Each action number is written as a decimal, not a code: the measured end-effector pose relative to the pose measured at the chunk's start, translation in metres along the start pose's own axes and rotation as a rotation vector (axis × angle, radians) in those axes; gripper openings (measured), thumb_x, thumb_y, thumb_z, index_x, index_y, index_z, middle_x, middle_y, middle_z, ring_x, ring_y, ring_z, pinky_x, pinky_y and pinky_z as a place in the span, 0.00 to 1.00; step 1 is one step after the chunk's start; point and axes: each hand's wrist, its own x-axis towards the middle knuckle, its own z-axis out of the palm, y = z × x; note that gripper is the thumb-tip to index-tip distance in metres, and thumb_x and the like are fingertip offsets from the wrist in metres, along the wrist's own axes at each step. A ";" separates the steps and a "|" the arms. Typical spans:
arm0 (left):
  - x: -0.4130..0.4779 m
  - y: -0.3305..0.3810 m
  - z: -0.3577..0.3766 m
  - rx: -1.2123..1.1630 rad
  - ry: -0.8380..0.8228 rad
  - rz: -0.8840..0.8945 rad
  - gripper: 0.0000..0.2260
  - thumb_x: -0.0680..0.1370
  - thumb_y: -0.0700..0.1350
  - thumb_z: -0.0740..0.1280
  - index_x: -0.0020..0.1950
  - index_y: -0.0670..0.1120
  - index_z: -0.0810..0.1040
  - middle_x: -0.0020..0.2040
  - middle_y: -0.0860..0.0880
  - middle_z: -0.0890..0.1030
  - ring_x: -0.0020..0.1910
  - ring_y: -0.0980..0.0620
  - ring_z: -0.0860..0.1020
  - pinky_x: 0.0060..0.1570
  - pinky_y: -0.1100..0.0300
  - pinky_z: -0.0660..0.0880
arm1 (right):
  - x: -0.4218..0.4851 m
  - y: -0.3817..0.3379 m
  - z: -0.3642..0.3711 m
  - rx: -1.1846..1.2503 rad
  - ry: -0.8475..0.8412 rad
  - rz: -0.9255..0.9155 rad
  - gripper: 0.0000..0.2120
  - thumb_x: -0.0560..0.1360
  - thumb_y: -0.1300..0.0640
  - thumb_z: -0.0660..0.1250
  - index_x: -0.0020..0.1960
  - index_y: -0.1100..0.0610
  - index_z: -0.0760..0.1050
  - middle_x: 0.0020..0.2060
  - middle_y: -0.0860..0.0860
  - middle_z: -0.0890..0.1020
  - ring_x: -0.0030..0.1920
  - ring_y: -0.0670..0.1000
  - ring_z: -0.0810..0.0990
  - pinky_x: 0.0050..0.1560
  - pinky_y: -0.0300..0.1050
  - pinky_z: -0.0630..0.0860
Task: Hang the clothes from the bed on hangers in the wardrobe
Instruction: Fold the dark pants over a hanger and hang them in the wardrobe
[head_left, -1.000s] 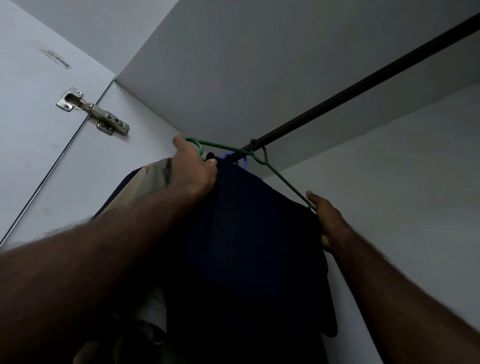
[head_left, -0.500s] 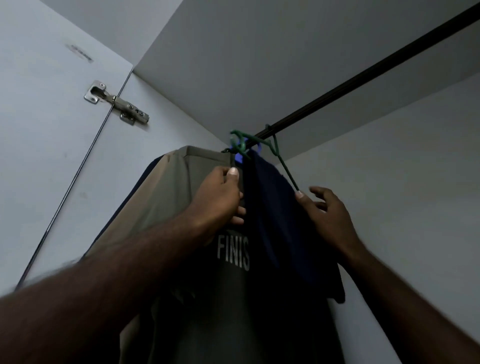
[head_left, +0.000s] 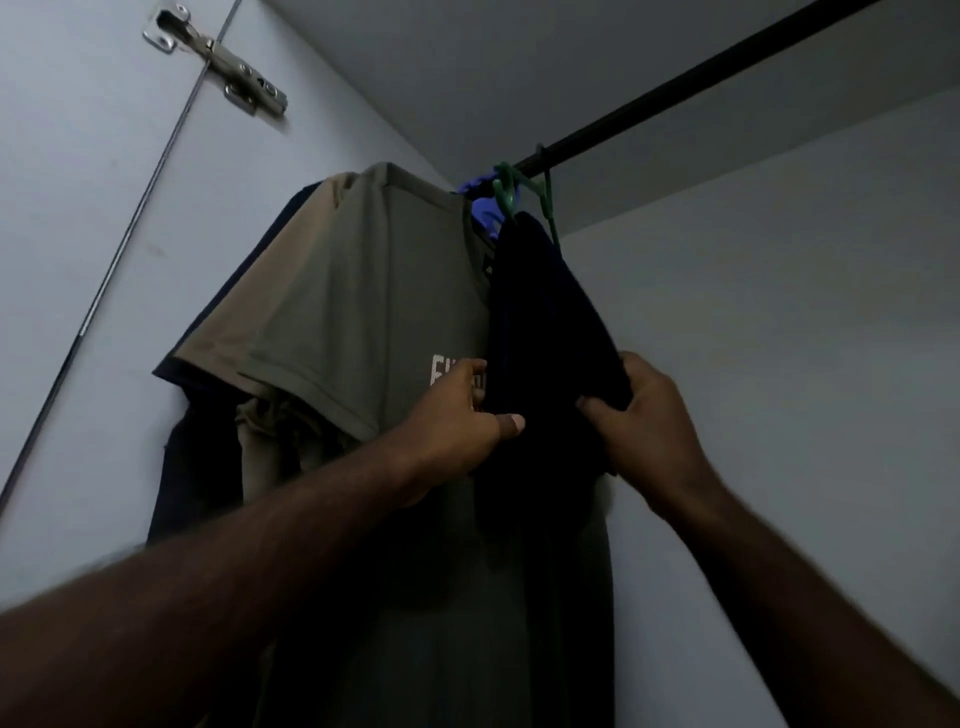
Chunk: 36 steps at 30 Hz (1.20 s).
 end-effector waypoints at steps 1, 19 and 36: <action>-0.005 -0.005 0.003 -0.014 0.007 -0.016 0.28 0.76 0.39 0.71 0.71 0.50 0.63 0.56 0.54 0.76 0.46 0.62 0.76 0.40 0.73 0.75 | -0.001 0.003 -0.006 0.033 0.024 0.002 0.12 0.73 0.66 0.69 0.55 0.55 0.77 0.44 0.50 0.83 0.44 0.50 0.83 0.48 0.50 0.81; -0.027 -0.015 0.064 0.130 0.431 -0.008 0.20 0.73 0.42 0.71 0.63 0.45 0.70 0.48 0.54 0.78 0.40 0.63 0.75 0.31 0.77 0.70 | -0.021 0.007 -0.029 0.109 0.148 -0.282 0.11 0.79 0.62 0.64 0.60 0.56 0.78 0.35 0.39 0.79 0.35 0.40 0.77 0.38 0.31 0.72; -0.050 0.071 -0.020 0.258 0.294 0.071 0.08 0.73 0.46 0.70 0.50 0.46 0.78 0.41 0.46 0.84 0.38 0.48 0.84 0.38 0.51 0.81 | -0.072 0.021 -0.035 -0.282 0.152 -0.728 0.21 0.73 0.60 0.57 0.60 0.65 0.79 0.58 0.55 0.82 0.61 0.48 0.76 0.67 0.41 0.67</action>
